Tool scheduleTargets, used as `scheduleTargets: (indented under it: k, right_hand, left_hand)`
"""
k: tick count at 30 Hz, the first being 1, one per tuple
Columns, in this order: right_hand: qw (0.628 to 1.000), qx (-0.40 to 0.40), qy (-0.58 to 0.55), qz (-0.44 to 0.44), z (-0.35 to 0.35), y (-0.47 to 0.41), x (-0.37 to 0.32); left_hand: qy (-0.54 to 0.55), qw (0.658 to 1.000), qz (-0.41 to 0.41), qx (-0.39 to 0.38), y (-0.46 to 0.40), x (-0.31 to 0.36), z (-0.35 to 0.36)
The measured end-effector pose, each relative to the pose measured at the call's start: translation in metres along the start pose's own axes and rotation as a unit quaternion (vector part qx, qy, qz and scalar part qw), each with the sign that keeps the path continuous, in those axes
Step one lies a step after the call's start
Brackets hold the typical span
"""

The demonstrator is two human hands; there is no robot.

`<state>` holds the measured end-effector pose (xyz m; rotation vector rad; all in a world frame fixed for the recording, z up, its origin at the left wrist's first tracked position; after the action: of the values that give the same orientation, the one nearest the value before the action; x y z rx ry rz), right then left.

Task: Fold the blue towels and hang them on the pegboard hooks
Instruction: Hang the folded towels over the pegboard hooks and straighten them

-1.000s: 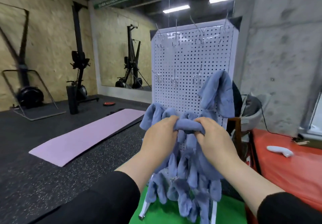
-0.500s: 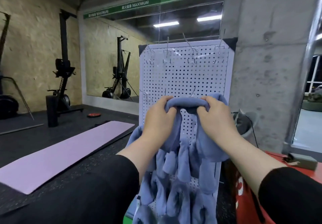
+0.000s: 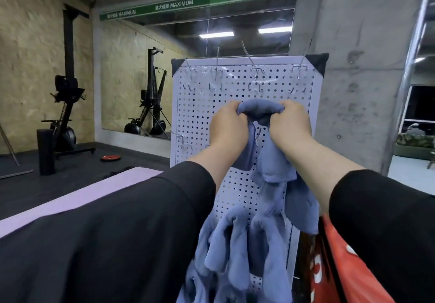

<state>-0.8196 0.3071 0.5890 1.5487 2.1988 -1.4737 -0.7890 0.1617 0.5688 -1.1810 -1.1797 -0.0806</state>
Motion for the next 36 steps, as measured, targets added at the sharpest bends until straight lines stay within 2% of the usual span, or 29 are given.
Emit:
scheduleTargets:
  k: [4,8,12,16,19,23,28,31,36]
  right_hand:
    - [0.986,-0.111,0.122,-0.007,0.016,-0.008,0.007]
    - [0.961,-0.138,0.227,-0.072,0.015,-0.006,0.003]
    - [0.954,-0.162,0.235,-0.087,0.022,0.005,0.003]
    - [0.946,-0.185,0.251,-0.089,0.030,0.013,0.000]
    - [0.946,-0.178,0.256,-0.093,0.032,0.019,0.000]
    - [0.952,-0.176,0.230,-0.094,0.033,0.029,0.003]
    - [0.969,-0.157,0.150,-0.114,0.042,0.055,0.007]
    - [0.987,-0.115,0.079,-0.086,0.048,0.082,0.018]
    - [0.996,-0.068,0.030,-0.052,0.062,0.115,0.031]
  left_hand:
    - [-0.027,0.999,-0.016,-0.013,0.005,-0.026,0.013]
    - [-0.034,0.999,-0.018,-0.031,0.021,-0.056,0.018]
    - [0.015,0.999,-0.032,-0.040,0.037,-0.076,0.017]
    - [0.045,0.991,-0.047,-0.114,0.055,-0.079,0.020]
    - [0.122,0.980,-0.067,-0.144,0.065,-0.083,0.018]
    - [0.204,0.965,-0.093,-0.138,0.075,-0.081,0.008]
    - [0.201,0.959,-0.115,-0.160,0.082,-0.082,0.002]
    - [0.129,0.971,-0.122,-0.161,0.087,-0.085,0.003]
    - [0.023,0.987,-0.126,-0.096,0.090,-0.095,0.001]
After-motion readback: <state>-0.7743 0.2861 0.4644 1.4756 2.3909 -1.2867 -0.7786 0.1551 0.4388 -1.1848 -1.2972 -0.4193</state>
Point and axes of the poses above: each hand's wrist, its own y-axis away from the middle knuckle, its own z-axis out of the palm, x = y × z, the point moved 6 cm from there along -y, towards the middle knuckle, and after that the axes turned 11 degrees about y, right-handed, at the moved point
